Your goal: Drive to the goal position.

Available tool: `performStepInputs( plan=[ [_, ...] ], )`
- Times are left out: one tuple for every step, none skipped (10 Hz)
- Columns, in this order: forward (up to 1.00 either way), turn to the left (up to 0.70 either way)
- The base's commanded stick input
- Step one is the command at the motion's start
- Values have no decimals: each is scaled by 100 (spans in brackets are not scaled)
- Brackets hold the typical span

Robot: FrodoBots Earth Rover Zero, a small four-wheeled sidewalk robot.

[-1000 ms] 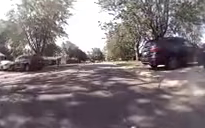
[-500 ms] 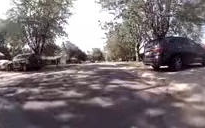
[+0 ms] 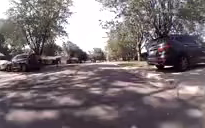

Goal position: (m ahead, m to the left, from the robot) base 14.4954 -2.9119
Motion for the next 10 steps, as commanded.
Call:
performStepInputs(
  plan=[
    [69,3],
    [69,3],
    [69,3],
    [69,3],
    [69,3],
    [69,3],
    [69,3],
    [69,3],
    [69,3],
    [69,3]
  ],
)
